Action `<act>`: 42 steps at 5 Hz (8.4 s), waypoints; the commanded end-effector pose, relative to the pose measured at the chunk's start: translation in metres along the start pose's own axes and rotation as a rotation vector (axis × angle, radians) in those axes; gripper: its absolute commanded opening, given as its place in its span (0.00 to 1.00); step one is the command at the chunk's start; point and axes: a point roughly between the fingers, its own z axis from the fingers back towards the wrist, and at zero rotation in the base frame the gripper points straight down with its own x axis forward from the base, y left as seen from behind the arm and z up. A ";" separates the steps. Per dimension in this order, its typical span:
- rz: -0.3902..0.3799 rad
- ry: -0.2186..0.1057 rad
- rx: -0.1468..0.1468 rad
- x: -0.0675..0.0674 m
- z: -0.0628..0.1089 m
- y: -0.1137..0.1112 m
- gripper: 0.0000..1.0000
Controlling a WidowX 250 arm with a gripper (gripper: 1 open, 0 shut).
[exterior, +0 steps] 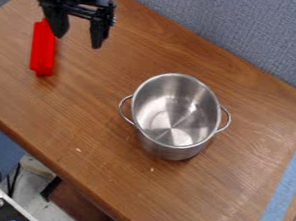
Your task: Put the red object in the metal pot
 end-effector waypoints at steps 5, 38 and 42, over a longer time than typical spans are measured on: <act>0.453 -0.089 0.004 0.030 -0.032 0.004 1.00; 0.284 -0.062 0.015 0.047 0.004 0.016 1.00; -0.261 -0.052 0.056 0.024 0.049 -0.033 1.00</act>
